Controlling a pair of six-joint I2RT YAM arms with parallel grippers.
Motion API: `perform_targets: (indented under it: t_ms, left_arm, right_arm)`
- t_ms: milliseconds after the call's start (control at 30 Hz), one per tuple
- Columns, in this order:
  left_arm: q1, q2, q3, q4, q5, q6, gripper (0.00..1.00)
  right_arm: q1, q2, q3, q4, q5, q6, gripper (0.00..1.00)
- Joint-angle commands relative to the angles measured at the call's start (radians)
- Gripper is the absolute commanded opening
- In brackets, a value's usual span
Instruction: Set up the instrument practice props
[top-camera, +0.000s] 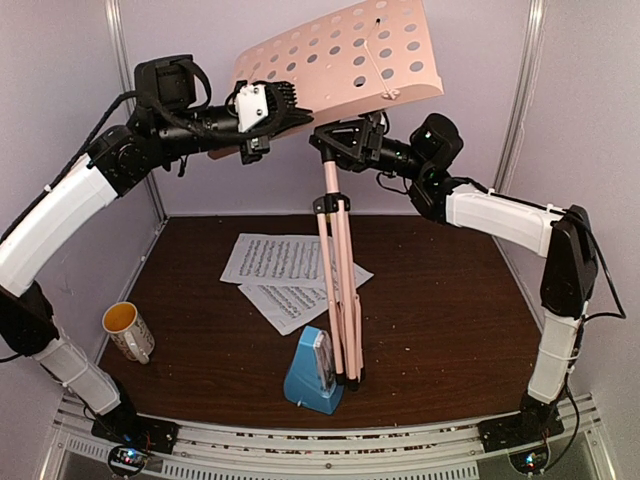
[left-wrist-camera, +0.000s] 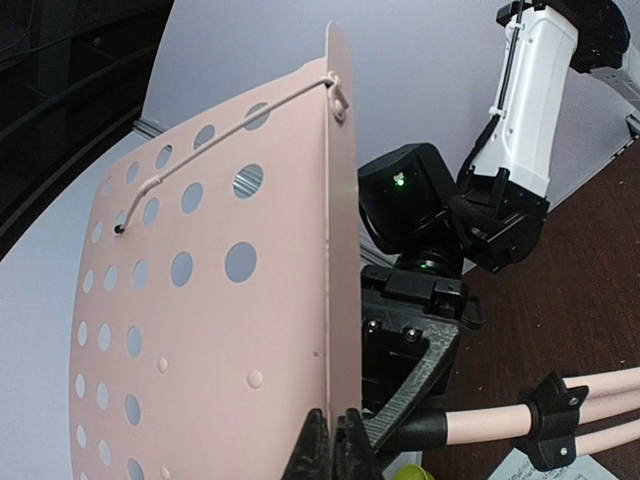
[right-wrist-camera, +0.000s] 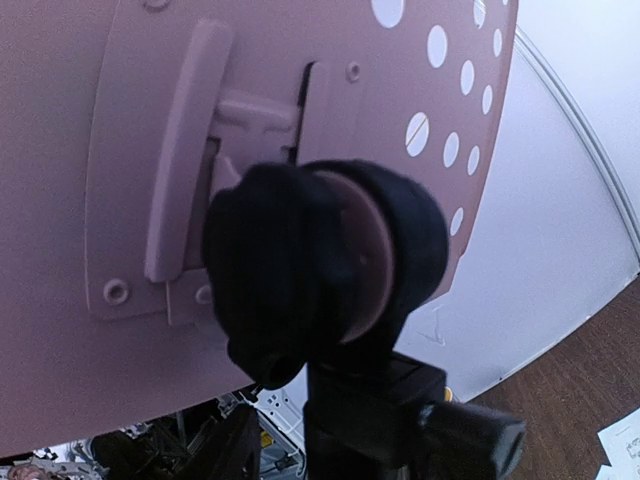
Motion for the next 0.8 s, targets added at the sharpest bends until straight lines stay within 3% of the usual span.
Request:
perform_targets:
  t_ms: [0,333,400,500,600,767]
  left_arm:
    - [-0.015,-0.058,0.108,0.405,0.014,0.036,0.0]
    - [-0.023,-0.08,0.048,0.408,-0.039,0.072,0.0]
    - [-0.022,-0.084,0.031,0.394,-0.058,0.097,0.09]
    - [-0.022,-0.09,0.01,0.378,-0.09,0.108,0.15]
    - [-0.022,-0.094,-0.012,0.377,-0.131,0.112,0.38]
    - [-0.023,-0.115,-0.084,0.433,-0.252,0.096,0.67]
  right_arm:
    - [0.003,-0.035,-0.003,0.126,-0.027,0.065,0.4]
    - [-0.042,-0.105,-0.066,0.125,0.0,0.073,0.02]
    - [-0.06,-0.13,-0.069,0.11,0.015,0.057,0.0]
    - [-0.09,-0.165,-0.07,0.077,0.041,0.022,0.0]
    - [-0.126,-0.197,-0.07,0.048,0.07,-0.005,0.0]
    - [-0.202,-0.263,-0.075,-0.007,0.155,-0.063,0.0]
